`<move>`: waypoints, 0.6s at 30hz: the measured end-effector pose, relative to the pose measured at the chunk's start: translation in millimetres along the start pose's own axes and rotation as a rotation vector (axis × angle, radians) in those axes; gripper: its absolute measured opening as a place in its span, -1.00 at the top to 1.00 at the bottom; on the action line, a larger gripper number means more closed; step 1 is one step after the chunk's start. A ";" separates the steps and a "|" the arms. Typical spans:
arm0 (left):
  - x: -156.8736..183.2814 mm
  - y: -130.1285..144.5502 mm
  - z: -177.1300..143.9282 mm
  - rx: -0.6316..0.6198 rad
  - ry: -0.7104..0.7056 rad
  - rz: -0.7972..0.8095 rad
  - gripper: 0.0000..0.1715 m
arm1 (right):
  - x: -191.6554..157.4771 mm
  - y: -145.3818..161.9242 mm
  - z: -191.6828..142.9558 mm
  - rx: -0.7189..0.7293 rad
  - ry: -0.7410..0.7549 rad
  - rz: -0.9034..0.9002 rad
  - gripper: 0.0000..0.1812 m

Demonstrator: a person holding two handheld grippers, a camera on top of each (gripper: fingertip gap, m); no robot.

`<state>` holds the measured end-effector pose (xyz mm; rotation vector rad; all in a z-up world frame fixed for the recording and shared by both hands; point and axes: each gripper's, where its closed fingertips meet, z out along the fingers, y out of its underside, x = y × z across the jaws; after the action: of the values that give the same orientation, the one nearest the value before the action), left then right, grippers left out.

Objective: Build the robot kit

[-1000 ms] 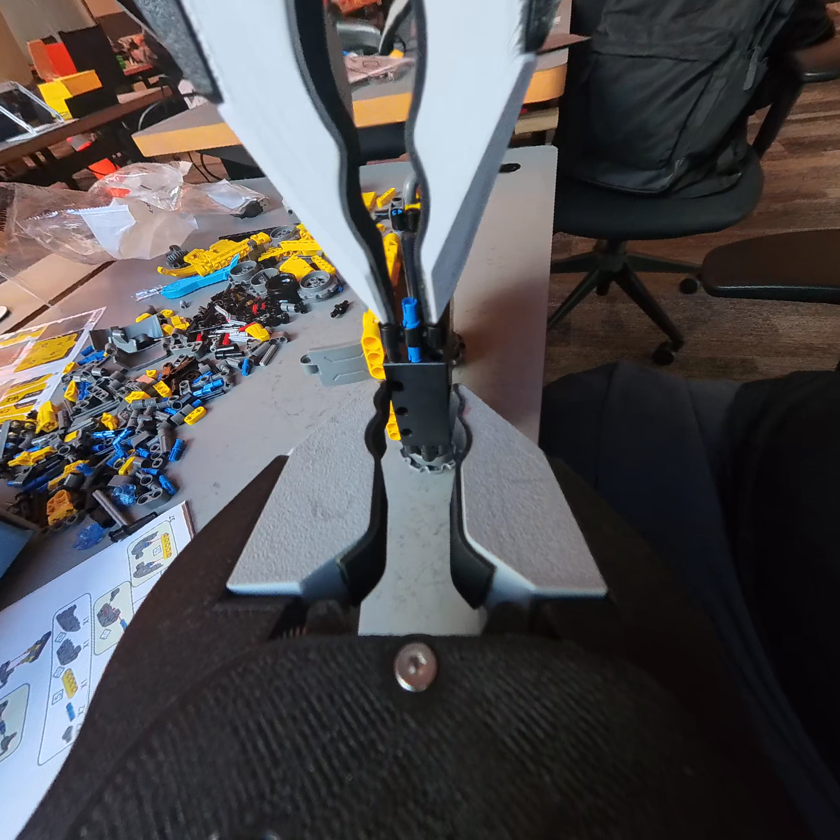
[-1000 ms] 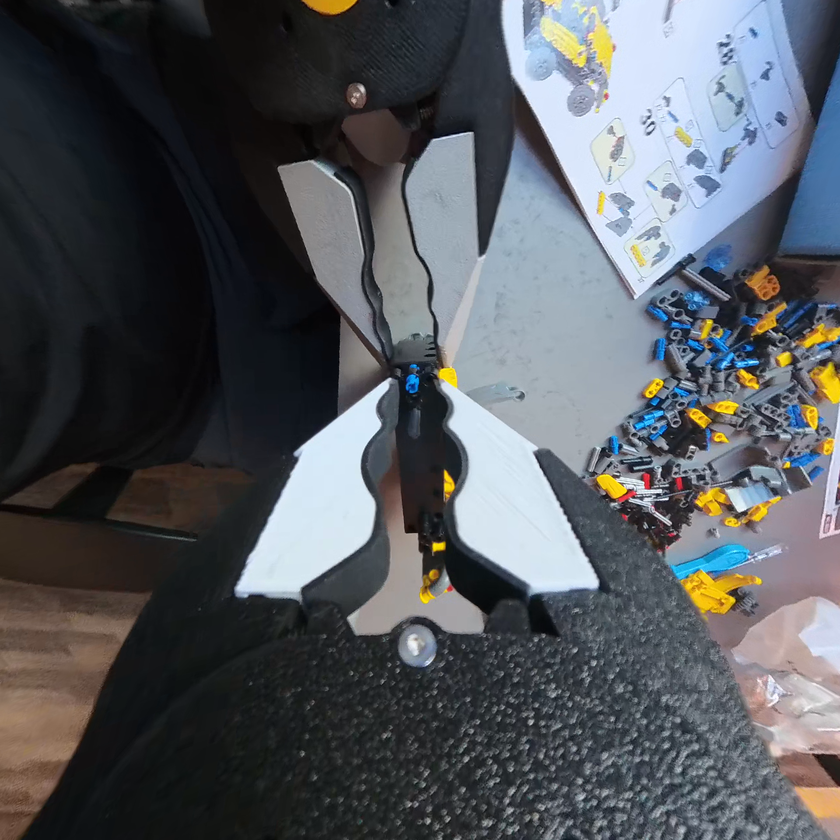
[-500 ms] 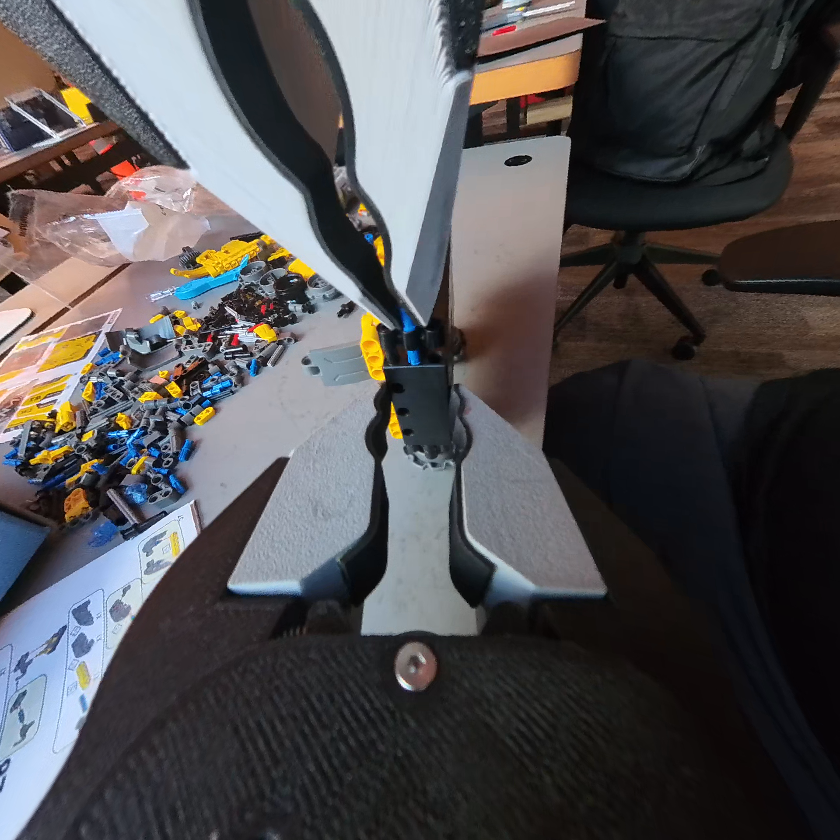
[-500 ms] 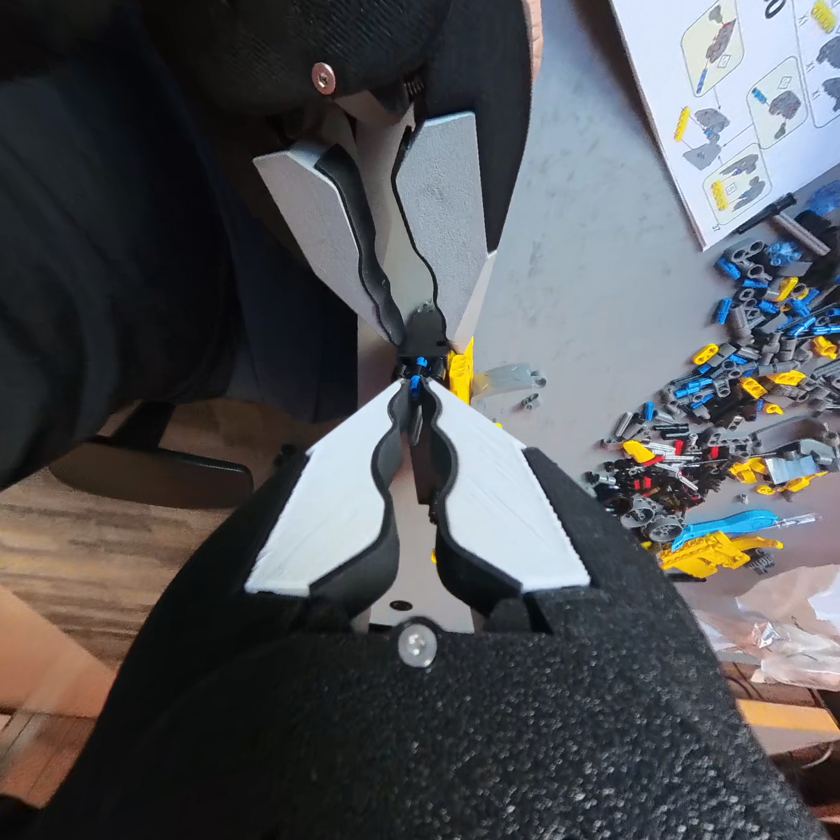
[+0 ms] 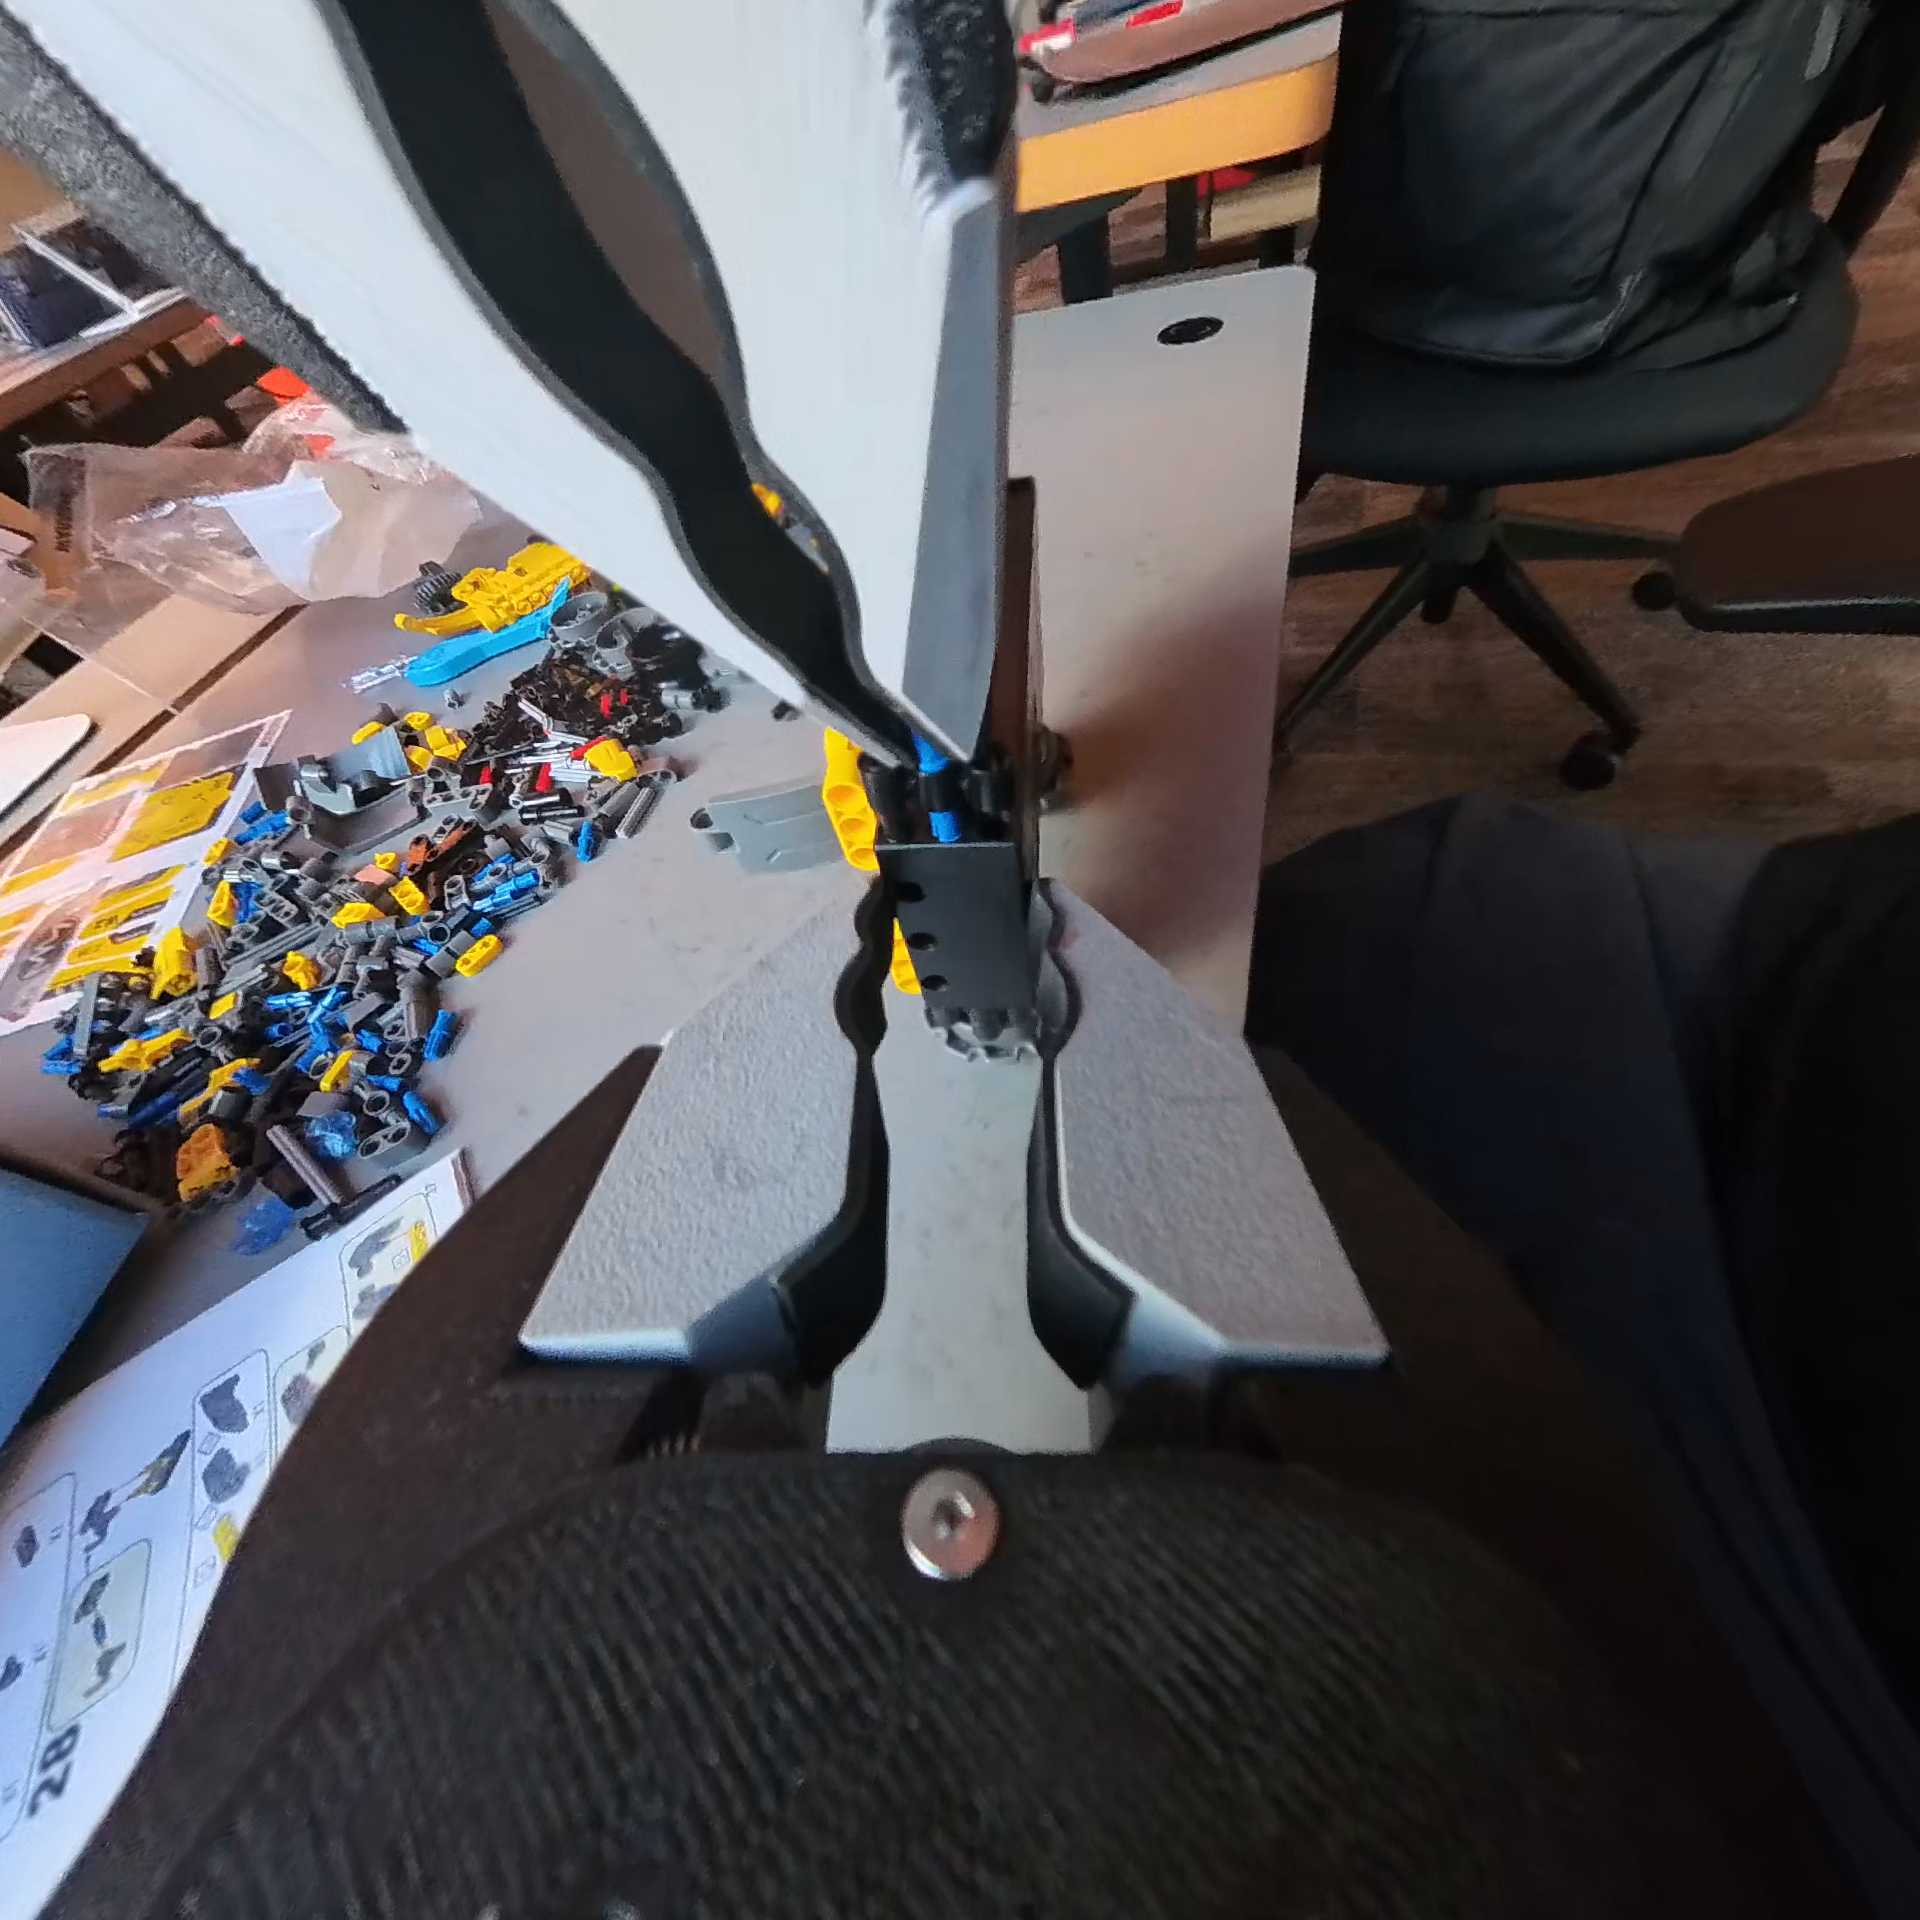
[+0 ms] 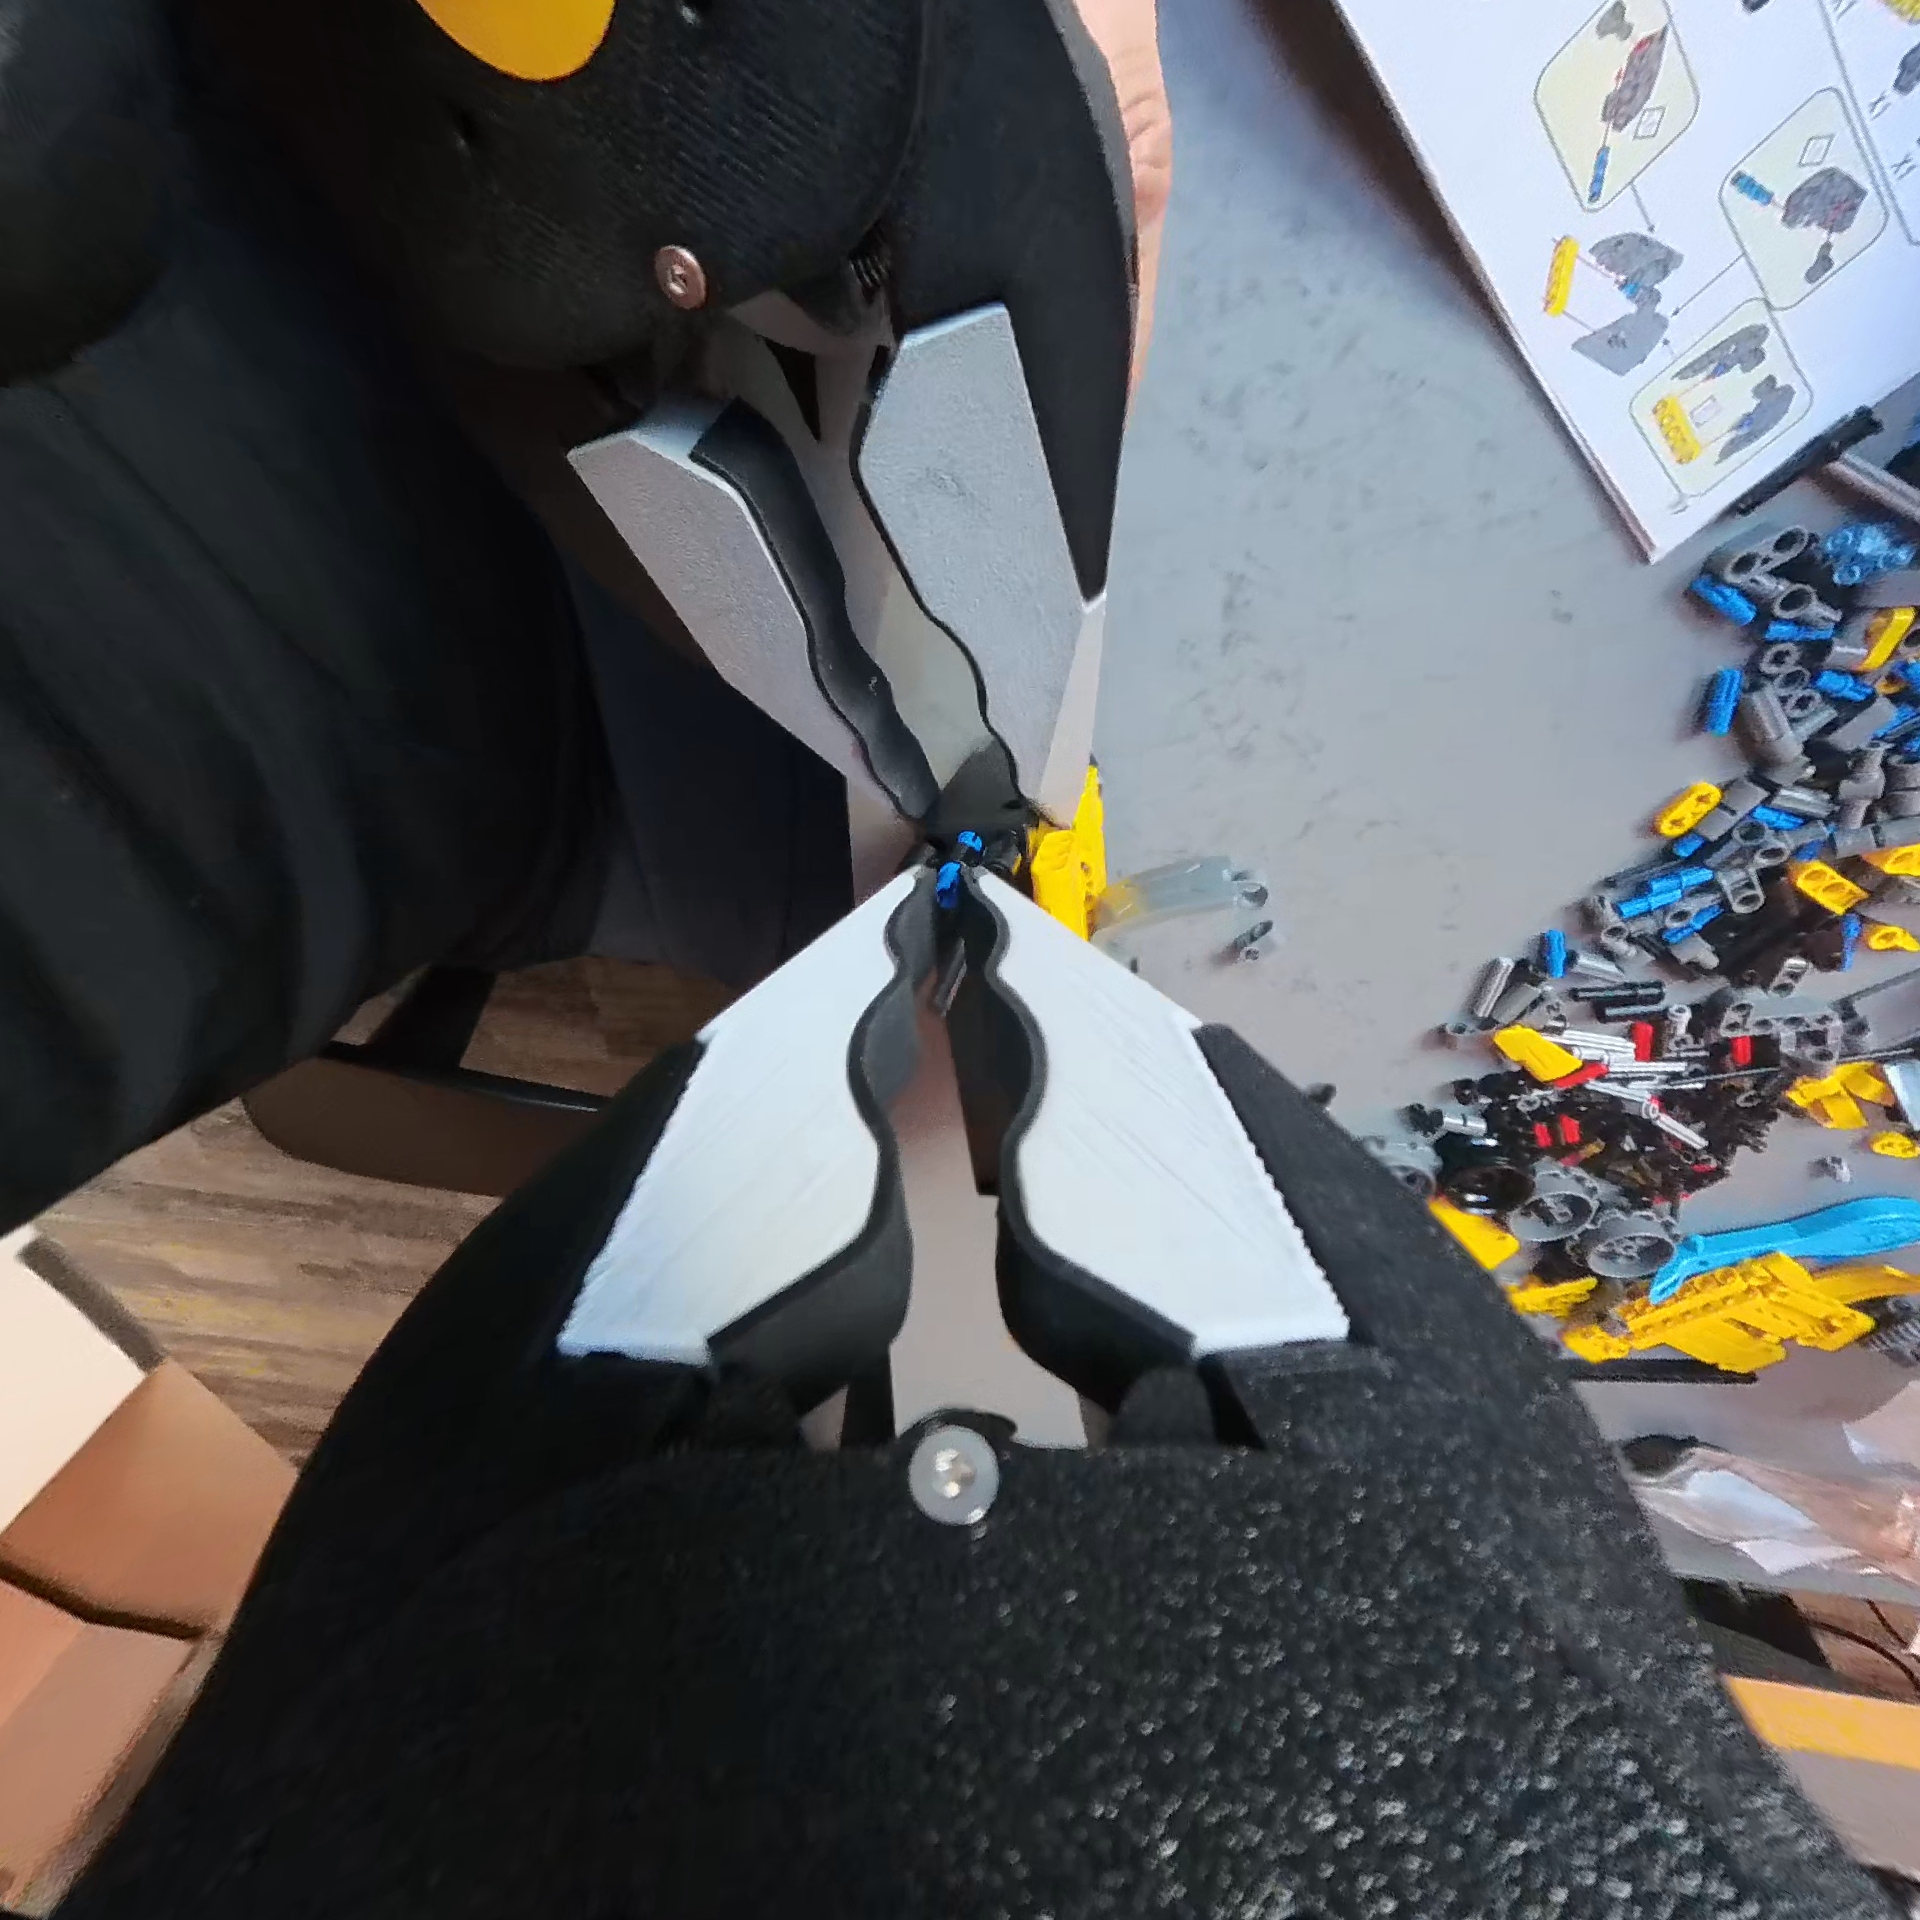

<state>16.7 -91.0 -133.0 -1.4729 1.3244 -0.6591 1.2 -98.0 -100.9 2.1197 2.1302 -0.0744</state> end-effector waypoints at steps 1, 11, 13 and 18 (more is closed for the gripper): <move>0.1 -1.0 0.4 0.009 0.005 -0.013 0.74 | -0.7 2.4 -0.3 -0.008 0.003 0.006 0.96; -3.6 -6.3 -7.1 0.044 0.004 0.018 0.75 | -3.3 -6.1 -20.4 0.282 0.166 -0.029 0.66; -3.5 -7.1 -7.4 0.044 0.004 0.021 0.75 | -6.3 -4.0 -16.7 0.257 0.195 -0.067 0.66; -3.5 -5.2 -7.0 0.036 0.003 0.024 0.74 | 0.8 3.9 -2.4 0.155 0.330 -0.165 0.73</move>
<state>11.7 -90.5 -125.1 -1.4256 1.3241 -0.6662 4.9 -96.8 -98.4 2.1606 2.5629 0.1054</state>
